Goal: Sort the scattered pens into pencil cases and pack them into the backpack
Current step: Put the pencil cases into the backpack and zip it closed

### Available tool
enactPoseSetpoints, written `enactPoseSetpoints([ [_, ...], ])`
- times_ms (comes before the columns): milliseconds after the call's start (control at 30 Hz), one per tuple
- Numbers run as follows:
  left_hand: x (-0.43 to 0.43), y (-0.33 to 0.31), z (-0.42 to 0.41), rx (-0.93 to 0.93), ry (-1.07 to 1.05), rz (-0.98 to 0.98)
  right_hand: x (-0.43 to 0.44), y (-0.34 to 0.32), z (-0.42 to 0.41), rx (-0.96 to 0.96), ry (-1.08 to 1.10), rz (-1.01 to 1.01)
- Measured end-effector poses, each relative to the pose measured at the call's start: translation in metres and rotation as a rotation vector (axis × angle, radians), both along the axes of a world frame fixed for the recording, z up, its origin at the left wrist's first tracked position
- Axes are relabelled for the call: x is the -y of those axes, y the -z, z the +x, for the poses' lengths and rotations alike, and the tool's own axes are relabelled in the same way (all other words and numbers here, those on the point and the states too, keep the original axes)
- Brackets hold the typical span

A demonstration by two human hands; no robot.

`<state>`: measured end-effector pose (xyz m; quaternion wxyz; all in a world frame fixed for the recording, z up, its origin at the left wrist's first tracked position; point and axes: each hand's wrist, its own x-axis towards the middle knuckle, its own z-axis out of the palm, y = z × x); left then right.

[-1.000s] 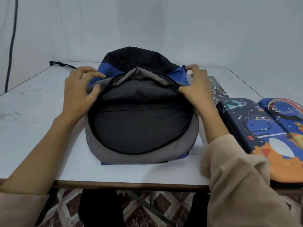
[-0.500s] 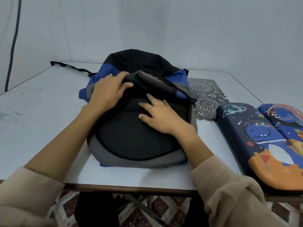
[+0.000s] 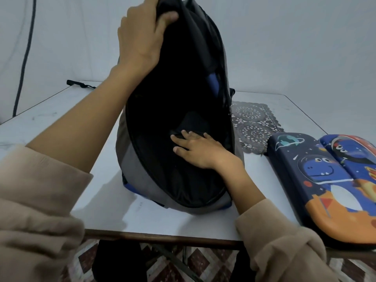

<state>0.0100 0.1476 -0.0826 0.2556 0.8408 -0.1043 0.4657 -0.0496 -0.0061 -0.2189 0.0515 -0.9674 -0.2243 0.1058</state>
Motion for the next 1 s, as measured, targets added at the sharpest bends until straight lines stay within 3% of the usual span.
enactPoseSetpoints([
  [233, 0.001, -0.013, 0.003, -0.040, -0.028, -0.065, -0.001, 0.000, 0.000, -0.027, 0.002, -0.015],
  [400, 0.000, -0.005, 0.003, -0.066, 0.037, 0.049, 0.000, 0.001, -0.001, -0.027, 0.008, 0.004],
  [767, -0.008, 0.013, 0.006, -0.178, 0.134, 0.082, 0.001, 0.008, -0.004, 0.009, 0.015, 0.080],
  [867, -0.010, 0.014, 0.005, -0.188, 0.143, 0.083, 0.002, 0.007, -0.002, 0.083, 0.028, 0.234],
  [1000, -0.011, 0.017, 0.004, -0.197, 0.163, 0.090, 0.005, 0.000, 0.002, 0.342, 0.117, 0.711],
])
